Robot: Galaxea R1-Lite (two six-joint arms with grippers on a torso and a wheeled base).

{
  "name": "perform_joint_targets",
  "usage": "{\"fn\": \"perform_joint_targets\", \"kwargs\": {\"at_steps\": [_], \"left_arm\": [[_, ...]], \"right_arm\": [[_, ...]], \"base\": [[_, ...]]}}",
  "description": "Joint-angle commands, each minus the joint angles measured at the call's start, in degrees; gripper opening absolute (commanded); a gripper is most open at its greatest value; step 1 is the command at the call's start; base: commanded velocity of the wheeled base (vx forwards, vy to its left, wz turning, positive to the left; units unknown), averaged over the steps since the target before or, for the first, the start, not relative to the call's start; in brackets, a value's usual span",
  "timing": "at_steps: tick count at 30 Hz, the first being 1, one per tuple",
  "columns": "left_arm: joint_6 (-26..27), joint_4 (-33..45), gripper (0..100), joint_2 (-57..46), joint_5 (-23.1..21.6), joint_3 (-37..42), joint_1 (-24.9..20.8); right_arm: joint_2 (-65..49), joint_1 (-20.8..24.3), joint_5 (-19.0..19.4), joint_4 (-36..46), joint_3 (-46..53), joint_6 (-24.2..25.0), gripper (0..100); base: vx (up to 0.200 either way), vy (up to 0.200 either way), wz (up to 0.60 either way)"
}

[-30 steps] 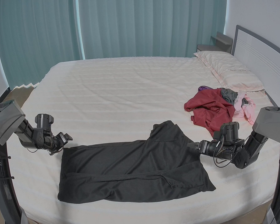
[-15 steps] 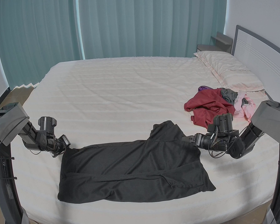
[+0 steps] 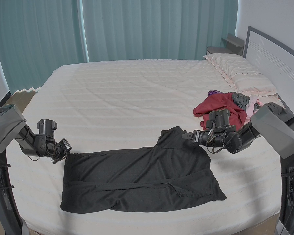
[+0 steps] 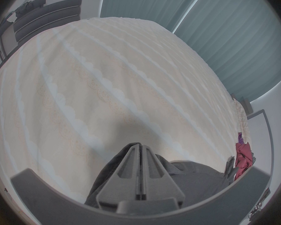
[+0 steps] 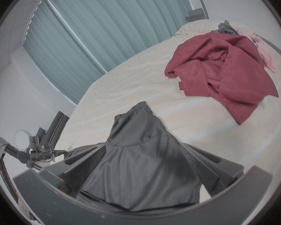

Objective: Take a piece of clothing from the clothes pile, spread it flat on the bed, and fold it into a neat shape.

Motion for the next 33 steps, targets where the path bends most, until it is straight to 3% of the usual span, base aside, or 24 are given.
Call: {"fn": "perform_joint_targets", "kwargs": {"at_steps": [1,7,28,29,33], "left_arm": [[-0.11,0.06,0,-4.30,-0.02,2.15,0.01],[-0.03,0.06,0,-6.76,0.07,4.26,0.01],[-0.20,2.78,0,-8.52,-0.28,6.37,0.01],[-0.20,2.96,0,-8.52,-0.28,6.28,0.01],[-0.29,3.14,0,-8.43,-0.20,6.37,0.09]], "right_arm": [[4.61,-0.14,-1.01,5.17,-7.69,-4.32,100],[9.80,-0.14,-3.30,8.25,-16.65,-5.02,100],[18.32,0.30,-1.98,9.22,-28.52,-2.12,100],[18.41,0.30,-1.98,9.39,-28.52,-2.12,0],[18.41,0.22,-1.98,9.30,-28.52,-2.03,0]], "base": [[0.000,0.000,0.00],[0.000,0.000,0.00],[0.000,0.000,0.00],[0.000,0.000,0.00],[0.000,0.000,0.00]]}}
